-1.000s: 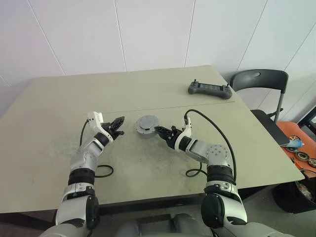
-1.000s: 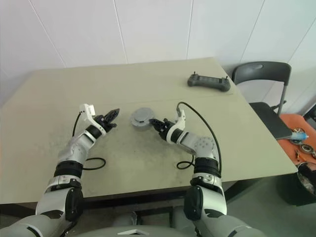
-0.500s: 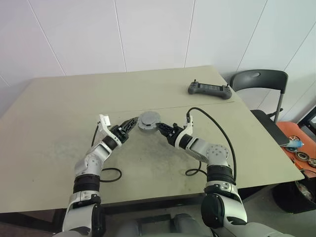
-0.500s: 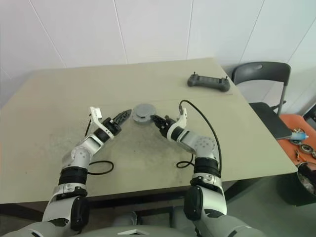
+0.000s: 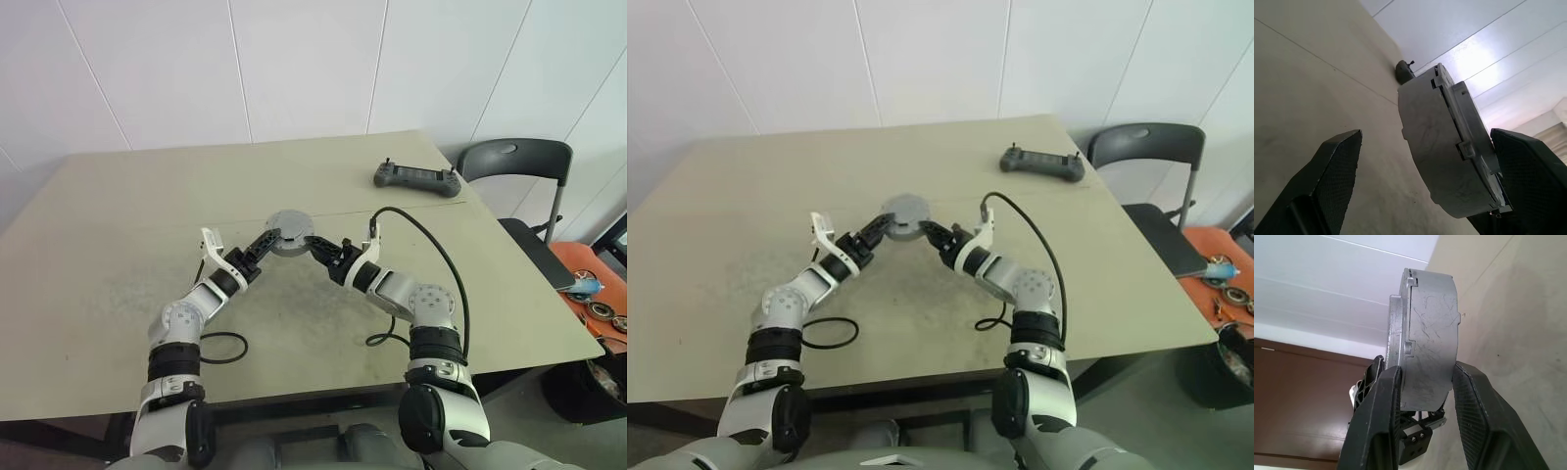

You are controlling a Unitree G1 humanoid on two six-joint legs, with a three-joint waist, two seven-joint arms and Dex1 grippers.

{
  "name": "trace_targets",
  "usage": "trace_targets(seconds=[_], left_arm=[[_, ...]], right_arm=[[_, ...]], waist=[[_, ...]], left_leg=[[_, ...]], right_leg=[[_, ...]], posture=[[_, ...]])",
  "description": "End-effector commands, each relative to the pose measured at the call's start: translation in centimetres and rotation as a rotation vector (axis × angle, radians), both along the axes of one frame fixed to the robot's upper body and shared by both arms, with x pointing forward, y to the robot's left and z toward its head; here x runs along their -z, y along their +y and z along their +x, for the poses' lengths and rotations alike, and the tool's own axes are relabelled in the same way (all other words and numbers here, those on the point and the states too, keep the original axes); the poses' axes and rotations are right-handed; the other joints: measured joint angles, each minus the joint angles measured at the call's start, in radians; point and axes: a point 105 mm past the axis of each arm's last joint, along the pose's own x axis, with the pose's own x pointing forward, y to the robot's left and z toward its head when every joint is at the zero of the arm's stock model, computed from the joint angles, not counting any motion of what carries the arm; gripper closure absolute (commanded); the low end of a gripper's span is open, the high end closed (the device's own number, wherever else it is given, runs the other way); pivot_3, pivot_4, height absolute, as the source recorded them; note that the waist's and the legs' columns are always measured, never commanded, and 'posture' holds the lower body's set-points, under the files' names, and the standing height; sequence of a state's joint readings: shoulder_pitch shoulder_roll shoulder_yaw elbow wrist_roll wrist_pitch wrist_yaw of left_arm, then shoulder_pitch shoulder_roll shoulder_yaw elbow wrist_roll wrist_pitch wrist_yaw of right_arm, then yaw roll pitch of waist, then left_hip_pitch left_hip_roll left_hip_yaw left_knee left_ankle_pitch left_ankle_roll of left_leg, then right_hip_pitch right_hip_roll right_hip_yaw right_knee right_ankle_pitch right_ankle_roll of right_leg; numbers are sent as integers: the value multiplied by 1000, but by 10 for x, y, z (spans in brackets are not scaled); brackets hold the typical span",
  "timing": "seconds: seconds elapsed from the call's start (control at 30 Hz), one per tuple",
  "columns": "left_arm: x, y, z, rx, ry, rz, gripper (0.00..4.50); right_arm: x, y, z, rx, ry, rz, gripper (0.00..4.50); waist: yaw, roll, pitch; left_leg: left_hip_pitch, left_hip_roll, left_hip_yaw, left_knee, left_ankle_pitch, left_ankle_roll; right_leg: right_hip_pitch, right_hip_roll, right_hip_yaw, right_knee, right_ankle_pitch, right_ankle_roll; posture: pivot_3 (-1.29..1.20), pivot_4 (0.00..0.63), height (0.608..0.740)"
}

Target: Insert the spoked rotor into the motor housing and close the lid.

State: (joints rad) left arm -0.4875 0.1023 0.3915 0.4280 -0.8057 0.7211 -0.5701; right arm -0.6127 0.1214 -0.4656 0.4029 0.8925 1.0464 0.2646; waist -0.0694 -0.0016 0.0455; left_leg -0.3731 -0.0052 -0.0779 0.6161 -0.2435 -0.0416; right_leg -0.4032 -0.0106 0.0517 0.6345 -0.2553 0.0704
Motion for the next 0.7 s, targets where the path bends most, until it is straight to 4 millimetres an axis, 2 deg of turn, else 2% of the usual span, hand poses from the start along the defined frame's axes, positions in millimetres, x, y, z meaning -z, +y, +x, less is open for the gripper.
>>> trace_targets(seconds=[0.03, 0.2, 0.3, 0.43, 0.47, 0.7], left_arm=[[-25, -11, 2, 49, -64, -59, 38], [-39, -22, 4, 81, -75, -168, 38], [-37, -14, 14, -3, -42, -188, 617], [-38, -7, 16, -39, -38, -209, 1918], [-38, -7, 16, -39, -39, -213, 2089], [-49, -14, 10, -4, -73, -259, 2166]], right_arm=[[-37, 12, -1, -48, -130, 98, 3322], [-36, 12, -1, -50, -126, 93, 3322], [-35, 12, -1, -51, -127, 90, 3322], [-34, 11, 0, -49, -126, 84, 3322], [-33, 11, -1, -49, -125, 82, 3322], [-30, 13, -1, -61, -121, 66, 3322]], waist=[[0, 0, 0], [0, 0, 0], [-1, 0, 0], [0, 0, 0], [0, 0, 0], [0, 0, 0]], left_leg=[[0, 0, 0, 0, 0, 0], [0, 0, 0, 0, 0, 0], [0, 0, 0, 0, 0, 0], [0, 0, 0, 0, 0, 0], [0, 0, 0, 0, 0, 0], [0, 0, 0, 1, 0, 0]], right_leg=[[0, 0, 0, 0, 0, 0], [0, 0, 0, 0, 0, 0], [0, 0, 0, 0, 0, 0], [0, 0, 0, 0, 0, 0], [0, 0, 0, 0, 0, 0], [0, 0, 0, 0, 0, 0]], posture=[[0, 0, 740], [0, 0, 740], [0, 0, 740], [0, 0, 740], [0, 0, 740], [0, 0, 740]])
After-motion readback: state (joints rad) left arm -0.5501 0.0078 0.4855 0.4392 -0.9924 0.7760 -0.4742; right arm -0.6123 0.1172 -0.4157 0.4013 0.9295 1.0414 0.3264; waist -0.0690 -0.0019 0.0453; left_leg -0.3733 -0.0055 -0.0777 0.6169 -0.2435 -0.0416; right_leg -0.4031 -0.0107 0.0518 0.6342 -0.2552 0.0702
